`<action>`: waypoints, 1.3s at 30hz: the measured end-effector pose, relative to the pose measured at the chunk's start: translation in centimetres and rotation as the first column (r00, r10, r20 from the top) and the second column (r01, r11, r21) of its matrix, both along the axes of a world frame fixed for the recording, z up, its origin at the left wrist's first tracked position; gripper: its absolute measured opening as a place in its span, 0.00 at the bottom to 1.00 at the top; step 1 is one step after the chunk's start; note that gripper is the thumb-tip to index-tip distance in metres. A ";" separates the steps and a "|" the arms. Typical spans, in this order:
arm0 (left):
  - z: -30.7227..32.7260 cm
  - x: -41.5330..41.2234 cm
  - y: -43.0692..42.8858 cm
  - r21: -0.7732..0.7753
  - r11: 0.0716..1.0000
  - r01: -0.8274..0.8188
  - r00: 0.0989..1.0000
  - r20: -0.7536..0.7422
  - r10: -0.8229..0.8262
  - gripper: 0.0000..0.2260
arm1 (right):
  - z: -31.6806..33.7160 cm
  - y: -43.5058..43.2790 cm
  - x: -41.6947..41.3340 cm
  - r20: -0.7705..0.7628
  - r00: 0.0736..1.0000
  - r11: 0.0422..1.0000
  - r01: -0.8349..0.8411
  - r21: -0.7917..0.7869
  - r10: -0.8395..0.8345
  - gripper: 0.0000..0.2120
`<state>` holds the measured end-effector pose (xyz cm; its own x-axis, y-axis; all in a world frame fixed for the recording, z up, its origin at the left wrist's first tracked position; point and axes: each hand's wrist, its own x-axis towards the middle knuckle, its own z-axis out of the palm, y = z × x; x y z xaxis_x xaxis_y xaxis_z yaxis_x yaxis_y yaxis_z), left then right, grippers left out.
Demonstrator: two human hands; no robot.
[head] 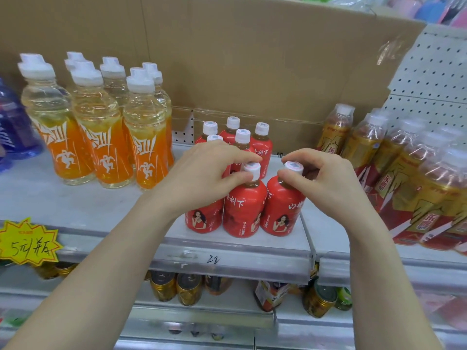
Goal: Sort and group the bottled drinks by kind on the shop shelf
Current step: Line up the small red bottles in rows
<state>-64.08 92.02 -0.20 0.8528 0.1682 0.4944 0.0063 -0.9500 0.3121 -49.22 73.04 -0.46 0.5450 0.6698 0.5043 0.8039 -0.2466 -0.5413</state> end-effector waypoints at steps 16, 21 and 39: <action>-0.8 0.2 0.0 -0.005 1.000 -0.001 0.993 0.122 0.001 0.15 | 0.0 0.1 -0.4 0.029 0.998 0.998 0.054 -0.021 -0.053 0.07; -0.9 0.4 0.3 -0.059 0.998 0.005 0.992 0.127 0.002 0.17 | 0.1 0.0 -0.4 0.057 0.997 0.998 0.055 -0.033 -0.053 0.08; 1.7 2.6 6.7 -0.206 0.952 -0.227 0.970 -0.139 0.201 0.14 | 4.6 12.2 6.7 0.022 0.959 0.878 -0.250 -0.409 0.283 0.12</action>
<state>-61.49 98.75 1.54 0.8341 0.4454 0.3254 0.2499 -0.8310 0.4970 -42.52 85.28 4.16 0.2871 0.9371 0.1985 0.9056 -0.1980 -0.3751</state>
